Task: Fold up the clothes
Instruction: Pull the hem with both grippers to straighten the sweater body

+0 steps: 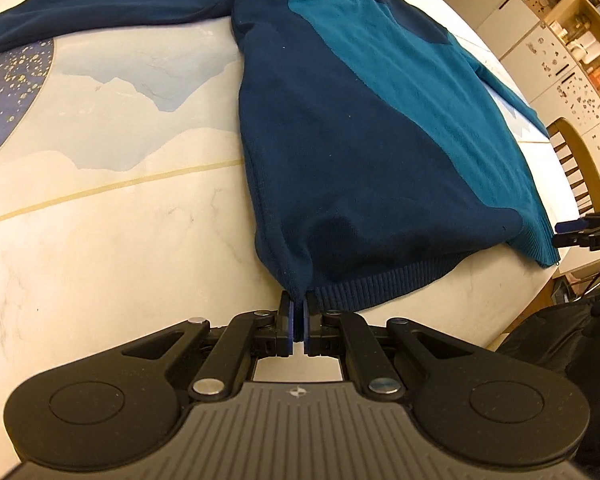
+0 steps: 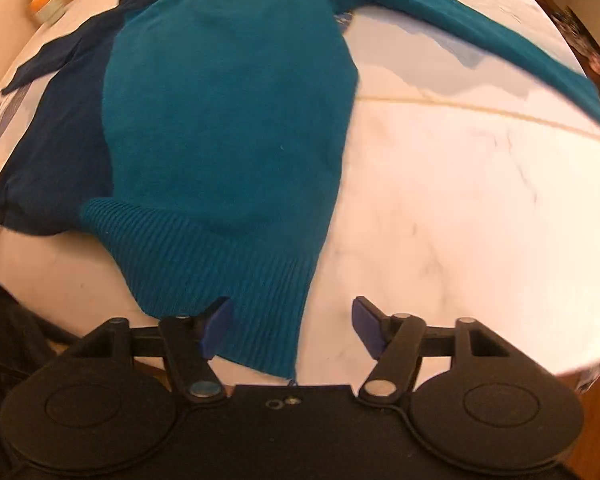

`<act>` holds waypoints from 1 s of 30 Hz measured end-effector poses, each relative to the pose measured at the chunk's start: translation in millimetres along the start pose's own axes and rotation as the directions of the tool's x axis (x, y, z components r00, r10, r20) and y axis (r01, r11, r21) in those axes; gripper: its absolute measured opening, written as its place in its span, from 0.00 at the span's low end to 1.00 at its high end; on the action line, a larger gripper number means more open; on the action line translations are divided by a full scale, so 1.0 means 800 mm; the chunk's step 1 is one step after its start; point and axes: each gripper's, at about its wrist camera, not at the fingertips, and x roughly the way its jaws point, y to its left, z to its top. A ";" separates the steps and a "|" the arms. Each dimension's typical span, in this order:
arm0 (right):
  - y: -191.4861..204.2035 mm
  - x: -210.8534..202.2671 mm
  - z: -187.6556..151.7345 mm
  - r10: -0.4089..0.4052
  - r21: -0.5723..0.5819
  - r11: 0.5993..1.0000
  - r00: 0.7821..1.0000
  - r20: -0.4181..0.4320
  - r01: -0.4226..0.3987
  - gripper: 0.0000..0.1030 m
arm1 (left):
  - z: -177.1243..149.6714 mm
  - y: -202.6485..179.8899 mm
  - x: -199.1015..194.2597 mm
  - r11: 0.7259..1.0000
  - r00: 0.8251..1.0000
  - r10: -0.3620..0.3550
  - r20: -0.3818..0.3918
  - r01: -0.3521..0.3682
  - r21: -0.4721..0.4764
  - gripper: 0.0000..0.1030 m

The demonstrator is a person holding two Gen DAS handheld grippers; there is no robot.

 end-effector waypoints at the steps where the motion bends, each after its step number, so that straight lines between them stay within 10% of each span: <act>1: 0.000 -0.001 -0.004 0.000 0.014 1.000 1.000 0.006 0.000 1.00 | 0.001 -0.001 0.000 1.000 1.000 0.001 -0.001 -0.001 0.005 0.03; 16: -0.045 -0.040 -0.045 -0.020 0.231 0.973 0.993 0.118 -0.008 1.00 | -0.008 0.006 -0.018 1.000 1.000 0.010 -0.017 -0.009 0.022 0.03; 30: -0.012 0.000 -0.066 -0.063 0.015 0.998 0.995 -0.072 0.064 1.00 | -0.025 0.003 -0.015 1.000 0.995 -0.004 -0.096 0.006 0.025 0.02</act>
